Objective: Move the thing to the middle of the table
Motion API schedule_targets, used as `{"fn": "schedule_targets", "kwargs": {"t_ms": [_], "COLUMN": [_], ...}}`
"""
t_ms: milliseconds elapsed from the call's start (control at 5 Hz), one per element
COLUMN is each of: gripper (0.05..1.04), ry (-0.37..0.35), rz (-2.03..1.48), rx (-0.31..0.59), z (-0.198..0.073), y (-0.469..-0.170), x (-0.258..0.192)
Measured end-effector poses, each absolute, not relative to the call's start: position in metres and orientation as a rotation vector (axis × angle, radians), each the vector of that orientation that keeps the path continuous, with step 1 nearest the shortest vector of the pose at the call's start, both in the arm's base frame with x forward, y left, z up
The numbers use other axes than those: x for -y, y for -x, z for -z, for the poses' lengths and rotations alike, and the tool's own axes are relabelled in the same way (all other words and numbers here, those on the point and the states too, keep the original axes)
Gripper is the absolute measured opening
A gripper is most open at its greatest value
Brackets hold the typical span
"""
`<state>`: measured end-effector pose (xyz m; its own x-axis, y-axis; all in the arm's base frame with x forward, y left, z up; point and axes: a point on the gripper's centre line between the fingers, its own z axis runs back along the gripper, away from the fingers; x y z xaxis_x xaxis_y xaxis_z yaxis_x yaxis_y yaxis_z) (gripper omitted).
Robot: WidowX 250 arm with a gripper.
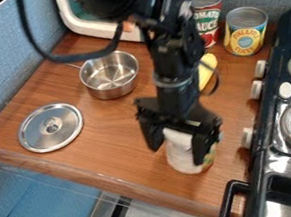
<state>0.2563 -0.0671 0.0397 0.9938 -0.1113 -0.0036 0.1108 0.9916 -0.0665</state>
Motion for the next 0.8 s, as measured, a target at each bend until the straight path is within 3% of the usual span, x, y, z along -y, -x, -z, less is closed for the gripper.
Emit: {"fn": "schedule_targets", "kwargs": {"t_ms": [600, 800], "gripper": [0.999, 0.999], "ry": [0.041, 0.041], "rz": [0.039, 0.025], "rx": [0.061, 0.044], "z": [-0.048, -0.051], "y": [-0.32, -0.318], "x": [0.063, 0.059]}}
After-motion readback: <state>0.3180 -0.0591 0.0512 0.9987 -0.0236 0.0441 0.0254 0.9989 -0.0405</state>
